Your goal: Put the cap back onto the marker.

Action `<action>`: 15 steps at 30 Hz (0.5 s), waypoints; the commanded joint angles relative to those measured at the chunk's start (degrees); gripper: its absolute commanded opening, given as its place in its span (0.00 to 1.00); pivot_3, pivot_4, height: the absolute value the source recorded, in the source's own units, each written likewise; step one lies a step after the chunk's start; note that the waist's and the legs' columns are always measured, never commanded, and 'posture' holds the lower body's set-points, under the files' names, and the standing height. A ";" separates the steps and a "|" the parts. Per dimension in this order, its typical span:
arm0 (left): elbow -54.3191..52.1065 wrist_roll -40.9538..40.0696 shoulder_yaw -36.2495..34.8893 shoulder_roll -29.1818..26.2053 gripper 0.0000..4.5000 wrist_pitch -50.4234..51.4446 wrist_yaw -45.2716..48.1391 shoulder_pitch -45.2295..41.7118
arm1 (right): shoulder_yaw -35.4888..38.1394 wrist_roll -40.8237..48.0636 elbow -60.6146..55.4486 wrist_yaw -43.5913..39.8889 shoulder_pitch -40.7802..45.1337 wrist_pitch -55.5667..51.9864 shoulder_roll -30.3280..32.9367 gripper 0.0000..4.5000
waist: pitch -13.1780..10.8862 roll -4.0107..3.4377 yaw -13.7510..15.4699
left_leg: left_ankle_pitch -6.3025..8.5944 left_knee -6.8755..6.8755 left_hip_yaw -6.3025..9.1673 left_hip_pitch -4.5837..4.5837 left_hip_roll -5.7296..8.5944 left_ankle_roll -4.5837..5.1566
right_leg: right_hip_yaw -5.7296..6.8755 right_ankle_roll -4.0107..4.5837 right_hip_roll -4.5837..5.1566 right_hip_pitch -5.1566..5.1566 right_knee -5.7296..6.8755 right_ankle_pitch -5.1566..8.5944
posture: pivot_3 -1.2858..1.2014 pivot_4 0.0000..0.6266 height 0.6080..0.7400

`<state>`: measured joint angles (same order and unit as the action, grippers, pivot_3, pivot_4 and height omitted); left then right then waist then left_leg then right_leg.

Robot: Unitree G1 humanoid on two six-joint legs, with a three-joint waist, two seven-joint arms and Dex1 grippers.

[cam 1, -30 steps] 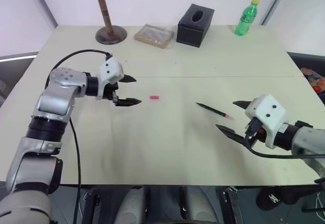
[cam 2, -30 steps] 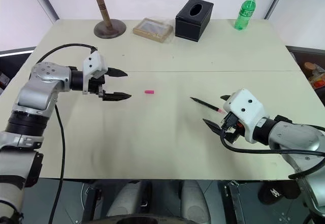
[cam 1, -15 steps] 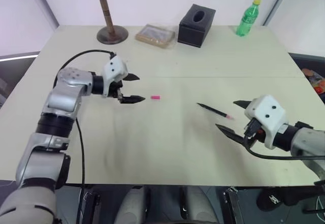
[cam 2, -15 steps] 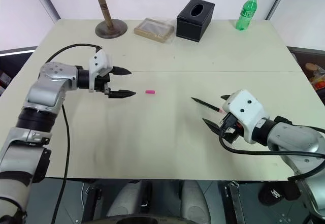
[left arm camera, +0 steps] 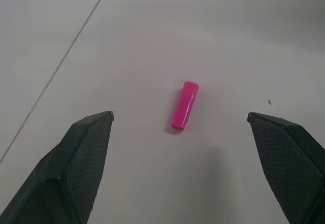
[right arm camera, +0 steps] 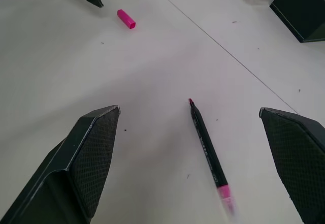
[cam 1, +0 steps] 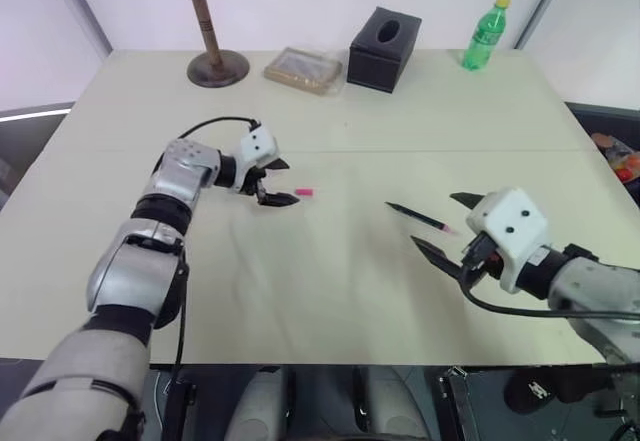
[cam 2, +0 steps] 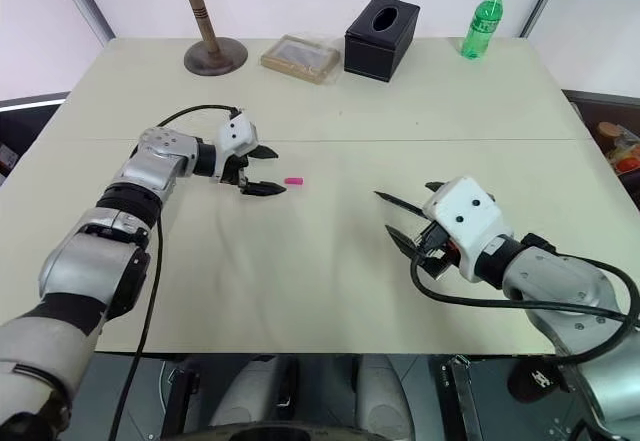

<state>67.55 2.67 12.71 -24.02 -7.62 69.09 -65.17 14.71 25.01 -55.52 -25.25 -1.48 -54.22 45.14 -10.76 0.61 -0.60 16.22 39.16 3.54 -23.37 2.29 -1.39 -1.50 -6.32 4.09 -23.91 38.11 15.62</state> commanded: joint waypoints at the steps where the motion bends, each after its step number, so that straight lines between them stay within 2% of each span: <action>1: 3.09 1.68 -0.70 0.80 0.98 -2.19 -1.05 -3.03 | 0.86 -0.26 -4.22 2.61 -1.15 -0.84 -1.33 1.00 | 0.00 0.01 0.04 | 0.00 0.00 0.01 -0.01 0.01 0.00 | 0.00 0.00 0.00 0.00 0.00 0.00 | 0.52 0.24 1.00; 15: 7.05 5.16 -1.55 4.53 0.98 -2.53 -2.51 -4.01 | 2.02 5.22 -4.48 10.66 -6.09 3.24 1.60 1.00 | 0.01 0.03 -0.11 | 0.00 0.00 0.01 0.00 0.01 0.01 | 0.01 0.00 -0.01 0.01 0.01 0.00 | 0.52 0.24 1.00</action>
<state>74.70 7.56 12.24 -19.27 -9.52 66.91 -67.66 15.47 29.00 -58.29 -15.82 -7.46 -52.38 46.18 -10.75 0.64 -0.71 16.23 39.16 3.56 -23.36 2.30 -1.38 -1.49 -6.32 4.07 -23.90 38.12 15.62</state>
